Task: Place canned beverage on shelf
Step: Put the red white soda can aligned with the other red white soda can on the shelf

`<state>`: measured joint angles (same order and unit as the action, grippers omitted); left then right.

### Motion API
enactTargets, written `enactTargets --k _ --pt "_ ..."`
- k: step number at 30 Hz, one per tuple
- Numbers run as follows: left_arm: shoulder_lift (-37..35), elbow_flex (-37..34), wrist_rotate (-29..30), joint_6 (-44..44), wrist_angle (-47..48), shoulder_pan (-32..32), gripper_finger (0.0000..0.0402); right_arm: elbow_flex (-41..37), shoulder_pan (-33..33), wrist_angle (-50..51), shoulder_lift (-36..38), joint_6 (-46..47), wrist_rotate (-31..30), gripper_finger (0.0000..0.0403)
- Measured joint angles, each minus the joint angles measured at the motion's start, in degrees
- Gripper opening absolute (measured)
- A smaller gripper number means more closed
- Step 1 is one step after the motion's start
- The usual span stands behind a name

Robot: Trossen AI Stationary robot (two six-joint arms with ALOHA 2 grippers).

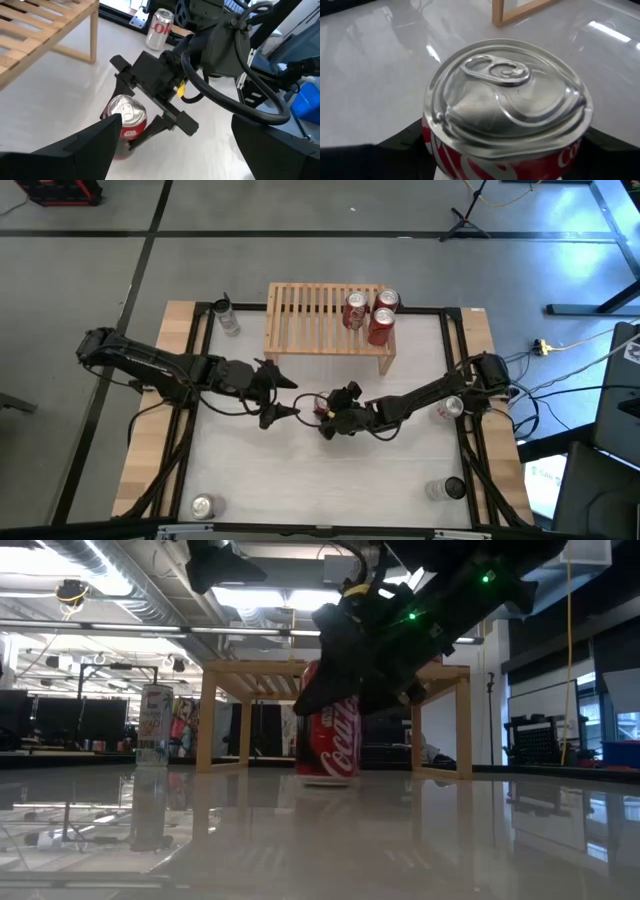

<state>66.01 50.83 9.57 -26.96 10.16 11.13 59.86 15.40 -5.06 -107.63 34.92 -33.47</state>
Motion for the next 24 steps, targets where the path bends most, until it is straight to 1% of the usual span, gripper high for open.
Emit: enactTargets --k 4,6,10,15,19,24 --pt "1.2 0.0 0.6 0.0 0.0 0.1 0.0374 -0.1 0.0 0.3 0.3 0.2 1.0 0.0368" --pt "1.7 0.0 1.5 0.1 -0.2 0.1 0.0374 -0.2 0.0 0.7 1.4 -0.8 1.8 0.0385" --pt "3.2 0.0 3.1 0.4 -0.3 0.1 0.0374 -0.1 0.0 0.7 6.0 -3.8 3.2 0.0356" --pt "6.9 0.0 3.5 0.5 -0.8 0.0 0.0374 -0.1 0.0 6.0 14.4 -7.7 8.9 0.0324" --pt "11.4 0.0 3.4 0.5 -4.0 -0.2 0.0374 -0.1 0.0 12.3 21.8 -8.3 13.7 0.0314" --pt "17.8 0.0 4.8 0.5 -10.2 -1.1 0.0374 -0.1 0.0 19.1 29.7 -8.3 18.6 0.0316"
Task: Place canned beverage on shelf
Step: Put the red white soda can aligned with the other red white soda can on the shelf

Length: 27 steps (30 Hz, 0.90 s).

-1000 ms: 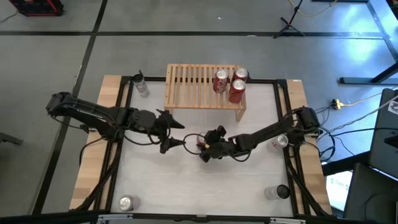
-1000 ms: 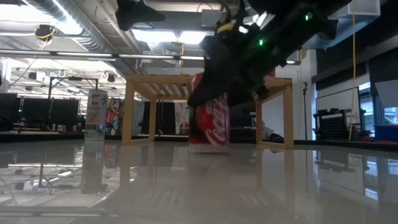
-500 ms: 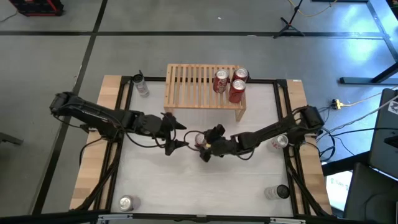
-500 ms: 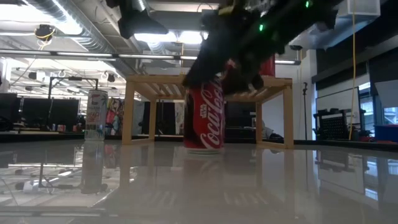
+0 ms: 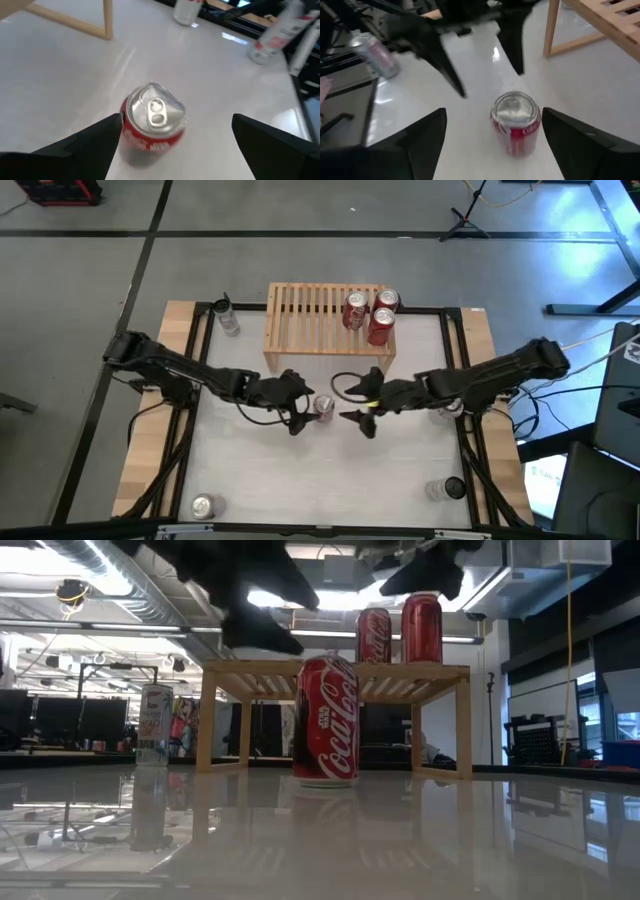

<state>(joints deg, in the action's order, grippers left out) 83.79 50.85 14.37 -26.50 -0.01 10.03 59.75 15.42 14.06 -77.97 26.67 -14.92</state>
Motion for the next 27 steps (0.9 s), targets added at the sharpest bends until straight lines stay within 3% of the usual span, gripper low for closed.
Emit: enactTargets --k 6,11,17,20,25,27 --pt "5.7 0.1 1.7 0.9 -5.8 -2.0 0.0374 0.0 0.8 3.0 4.6 0.2 1.6 0.0316" --pt "9.5 0.1 -0.4 1.2 -8.9 -3.2 0.0374 0.0 2.7 3.4 4.6 0.2 0.9 0.0316" --pt "12.5 0.1 -1.2 1.6 -9.0 -3.6 0.0371 0.0 4.2 3.8 4.6 1.7 -4.5 0.0316" --pt "12.7 0.1 -1.4 1.4 -8.7 -3.6 0.0349 0.0 4.1 3.9 4.6 1.9 -4.6 0.0316" --pt "12.7 0.1 -3.4 1.1 -8.8 -4.4 0.0274 0.0 4.1 4.0 4.6 4.4 -3.3 0.0317" --pt "12.6 0.5 -5.5 0.4 -8.4 -5.0 0.0272 0.0 4.1 3.7 4.7 4.9 -1.6 0.0317"
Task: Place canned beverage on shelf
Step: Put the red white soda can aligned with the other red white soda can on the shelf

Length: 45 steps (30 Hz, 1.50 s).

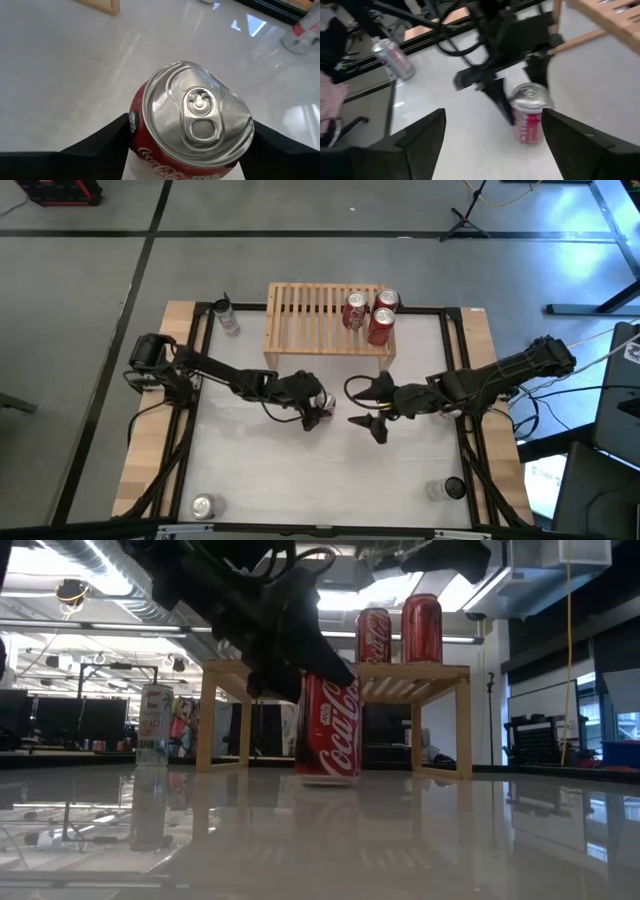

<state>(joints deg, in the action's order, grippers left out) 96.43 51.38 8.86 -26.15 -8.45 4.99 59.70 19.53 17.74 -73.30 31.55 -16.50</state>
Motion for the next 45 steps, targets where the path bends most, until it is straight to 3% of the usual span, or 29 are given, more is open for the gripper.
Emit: enactTargets --k 4,11,13,20,24,33,45 --pt "-0.9 3.9 -2.9 1.7 5.4 -0.3 0.0272 0.0 0.0 -1.1 1.7 -0.1 2.8 0.0317" --pt "-5.2 18.4 -4.8 8.6 21.2 0.3 0.0272 0.0 1.7 -1.0 8.2 -0.1 6.5 0.0317" --pt "-5.6 22.9 -5.6 9.4 27.0 0.0 0.0272 0.0 3.0 -1.0 9.9 -0.8 4.5 0.0317" --pt "-6.3 38.9 -9.7 11.3 41.8 -4.7 0.0272 0.0 8.4 -0.8 11.3 -3.3 -11.1 0.0317" --pt "-6.1 44.7 -11.4 14.6 45.7 -8.8 0.0272 0.0 9.0 -0.9 11.2 -3.1 -12.1 0.0317" --pt "-2.4 46.2 -17.6 21.5 40.9 -20.2 0.0272 0.0 9.0 -0.9 10.7 -1.5 -12.4 0.0317" --pt "3.5 46.3 -22.5 19.7 38.2 -24.9 0.0272 0.0 9.0 -0.8 8.6 0.3 -12.8 0.0317"
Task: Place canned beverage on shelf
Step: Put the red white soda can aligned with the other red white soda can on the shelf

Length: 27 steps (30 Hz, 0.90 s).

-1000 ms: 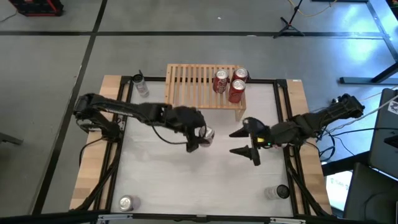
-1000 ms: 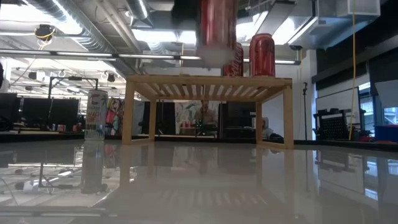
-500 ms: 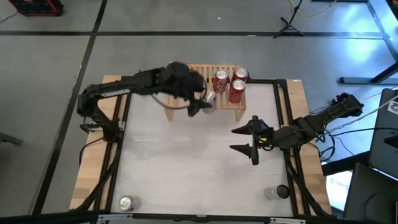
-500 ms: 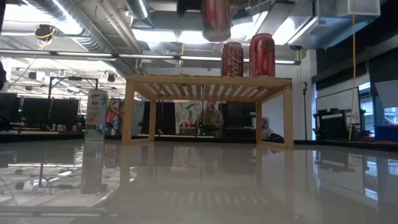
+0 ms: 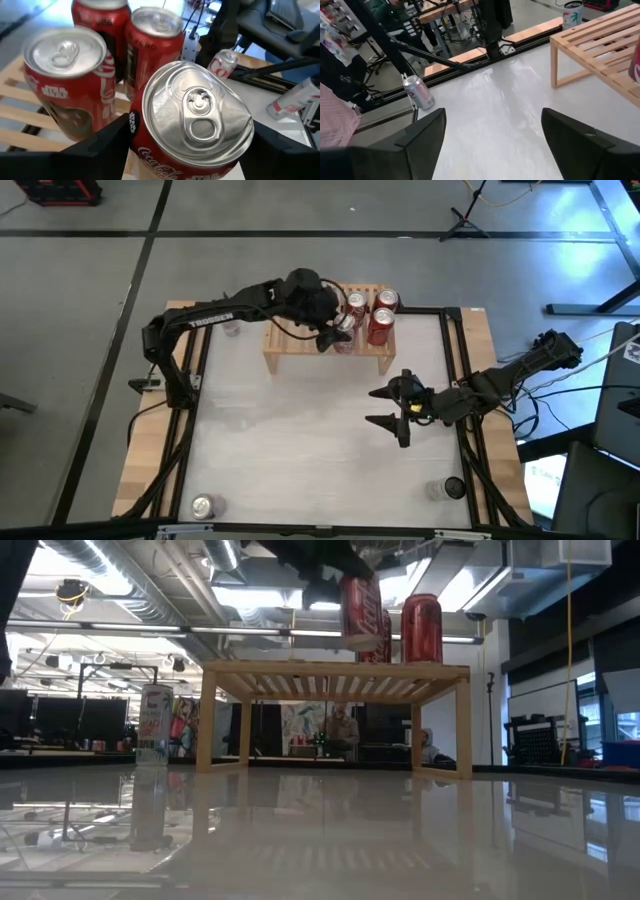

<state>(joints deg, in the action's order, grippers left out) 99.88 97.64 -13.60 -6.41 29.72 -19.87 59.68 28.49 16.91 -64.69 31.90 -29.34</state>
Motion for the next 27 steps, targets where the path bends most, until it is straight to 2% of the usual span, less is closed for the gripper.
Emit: enactTargets --k 6,14,17,27 --pt "3.1 3.0 0.7 1.8 0.0 -0.3 0.0272 0.0 0.0 -0.1 -0.4 0.0 -1.3 0.0317" --pt "4.9 3.0 2.8 4.0 -2.0 -0.7 0.0272 0.0 0.0 0.0 -0.5 0.8 -2.4 0.0317" --pt "5.1 3.0 1.6 4.0 -2.1 -1.0 0.0272 0.0 0.0 -0.1 -0.5 1.1 -2.6 0.0317" --pt "6.3 3.1 3.7 5.6 -2.7 -0.9 0.0344 0.0 0.0 -0.1 -0.5 1.3 -2.8 0.0317"
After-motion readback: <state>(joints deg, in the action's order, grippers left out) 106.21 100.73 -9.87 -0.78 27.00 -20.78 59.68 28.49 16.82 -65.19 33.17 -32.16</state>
